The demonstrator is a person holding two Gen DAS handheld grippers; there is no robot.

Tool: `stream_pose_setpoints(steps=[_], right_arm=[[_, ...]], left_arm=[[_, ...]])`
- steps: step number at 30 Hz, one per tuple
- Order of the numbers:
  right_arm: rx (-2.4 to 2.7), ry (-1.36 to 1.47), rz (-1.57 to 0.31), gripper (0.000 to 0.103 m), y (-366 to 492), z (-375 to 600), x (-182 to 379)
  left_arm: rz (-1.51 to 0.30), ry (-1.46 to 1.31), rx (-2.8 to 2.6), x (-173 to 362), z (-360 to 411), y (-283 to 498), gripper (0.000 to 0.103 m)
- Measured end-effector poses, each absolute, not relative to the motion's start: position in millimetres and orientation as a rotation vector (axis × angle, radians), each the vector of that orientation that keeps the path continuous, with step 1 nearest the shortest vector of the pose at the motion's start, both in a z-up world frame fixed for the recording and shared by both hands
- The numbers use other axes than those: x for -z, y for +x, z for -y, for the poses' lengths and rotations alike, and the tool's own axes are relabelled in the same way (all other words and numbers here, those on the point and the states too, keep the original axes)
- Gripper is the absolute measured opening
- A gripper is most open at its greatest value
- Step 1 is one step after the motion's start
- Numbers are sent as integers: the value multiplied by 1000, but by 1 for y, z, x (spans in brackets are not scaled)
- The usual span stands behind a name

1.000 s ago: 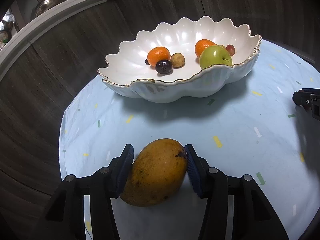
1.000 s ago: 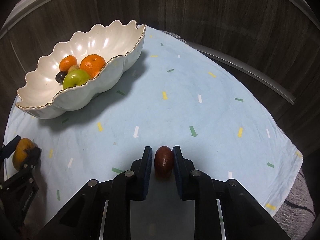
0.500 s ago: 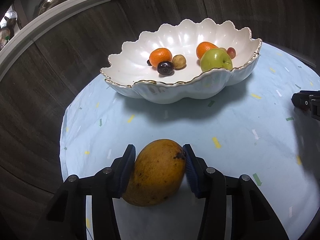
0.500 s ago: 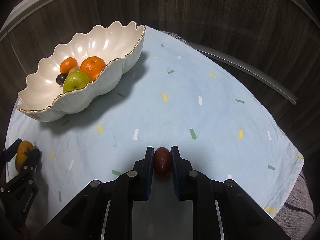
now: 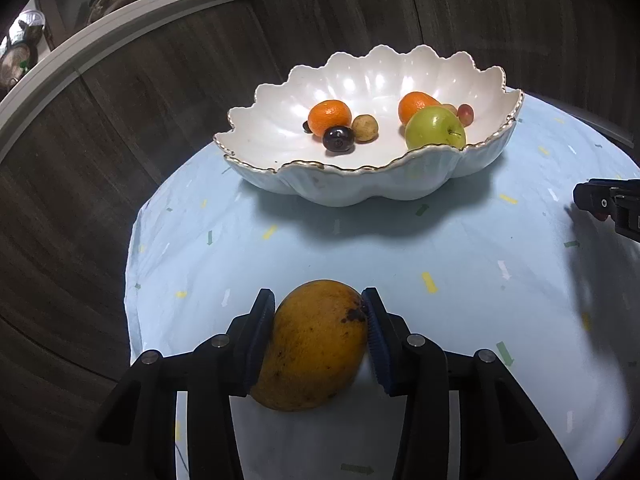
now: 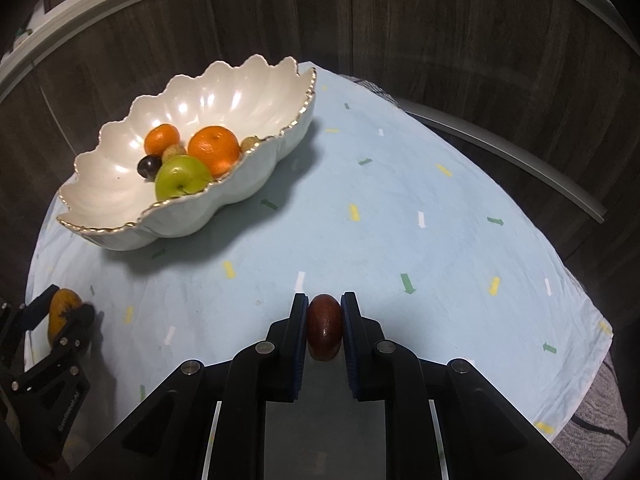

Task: Organize fruits
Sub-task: 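Lift and carry the mango over the bowl with the left tool while the right tool carries the date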

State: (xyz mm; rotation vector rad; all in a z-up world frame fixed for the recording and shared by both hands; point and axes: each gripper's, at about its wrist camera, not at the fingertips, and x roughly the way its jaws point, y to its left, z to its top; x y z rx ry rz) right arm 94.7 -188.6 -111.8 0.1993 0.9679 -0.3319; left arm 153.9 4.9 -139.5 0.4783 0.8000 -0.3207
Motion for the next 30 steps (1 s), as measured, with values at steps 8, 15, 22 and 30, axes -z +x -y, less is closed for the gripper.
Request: stream_pose_setpoints(steps=[8, 15, 22, 30], right_arm=[[298, 191, -939, 18, 95, 185, 104], [271, 186, -910, 18, 97, 181, 95], [236, 178, -860, 18, 98, 177, 80], [188, 164, -793, 18, 102, 172, 61]], left_arm=[[-799, 447, 290, 131, -9, 149, 42], [-802, 409, 269, 122, -11, 145, 42], [-789, 341, 236, 107, -19, 142, 41], [-767, 254, 207, 88, -24, 140, 41]])
